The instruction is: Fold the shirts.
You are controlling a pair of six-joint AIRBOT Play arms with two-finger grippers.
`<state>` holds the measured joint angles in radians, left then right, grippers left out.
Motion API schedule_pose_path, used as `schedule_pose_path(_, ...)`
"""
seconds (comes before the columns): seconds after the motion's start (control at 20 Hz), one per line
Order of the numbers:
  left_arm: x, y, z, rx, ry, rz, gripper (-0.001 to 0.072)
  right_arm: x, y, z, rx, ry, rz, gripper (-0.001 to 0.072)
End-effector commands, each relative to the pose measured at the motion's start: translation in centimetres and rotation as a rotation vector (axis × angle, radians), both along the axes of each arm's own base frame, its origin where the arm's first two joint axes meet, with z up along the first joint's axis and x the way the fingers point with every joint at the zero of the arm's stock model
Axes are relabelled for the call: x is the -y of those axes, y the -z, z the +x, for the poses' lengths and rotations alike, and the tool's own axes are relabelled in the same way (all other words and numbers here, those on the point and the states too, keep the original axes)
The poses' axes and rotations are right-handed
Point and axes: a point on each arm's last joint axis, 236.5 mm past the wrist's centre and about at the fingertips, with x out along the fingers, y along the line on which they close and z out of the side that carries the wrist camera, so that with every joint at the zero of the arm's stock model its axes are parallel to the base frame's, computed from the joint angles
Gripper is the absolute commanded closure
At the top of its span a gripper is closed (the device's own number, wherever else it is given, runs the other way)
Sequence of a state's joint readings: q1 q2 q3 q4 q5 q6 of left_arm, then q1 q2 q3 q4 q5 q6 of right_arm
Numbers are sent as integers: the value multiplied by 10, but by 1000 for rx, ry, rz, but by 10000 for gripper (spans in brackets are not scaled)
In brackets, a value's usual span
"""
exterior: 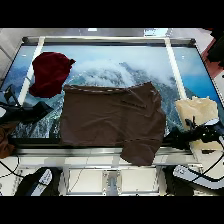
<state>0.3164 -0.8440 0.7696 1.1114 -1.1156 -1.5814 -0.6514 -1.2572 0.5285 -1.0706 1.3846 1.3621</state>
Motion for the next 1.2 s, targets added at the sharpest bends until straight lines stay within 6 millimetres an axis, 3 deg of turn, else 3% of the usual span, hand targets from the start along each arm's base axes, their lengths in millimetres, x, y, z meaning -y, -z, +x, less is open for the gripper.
schedule_pose_path(0.0,5,0,0,5,7,-21,176,-8,12,10,36,81,7,265)
schedule_pose_path(0.15,5,0,0,9,19,-14,175,-8,17,22,73,87,-27,265)
schedule_pose_path(0.25,5,0,0,11,26,-10,176,-19,21,26,92,15,-54,267)
schedule_pose_path(0.3,5,1,-1,8,27,-11,176,-26,22,27,102,-24,-60,329)
schedule_pose_path(0.4,8,4,-8,-25,40,-18,176,-39,22,29,130,-95,-58,667)
schedule_pose_path(0.5,10,13,-19,-88,-5,-54,175,-48,14,28,145,-122,-13,682)
schedule_pose_path(0.7,-9,49,-38,-219,-302,-89,177,-47,-8,39,189,-165,9,683)
schedule_pose_path(1.0,40,111,-133,-602,-287,-232,177,-42,-18,53,245,-180,-9,682)
schedule_pose_path(1.15,56,127,-151,-663,-302,-288,176,-43,-19,54,253,-182,-4,682)
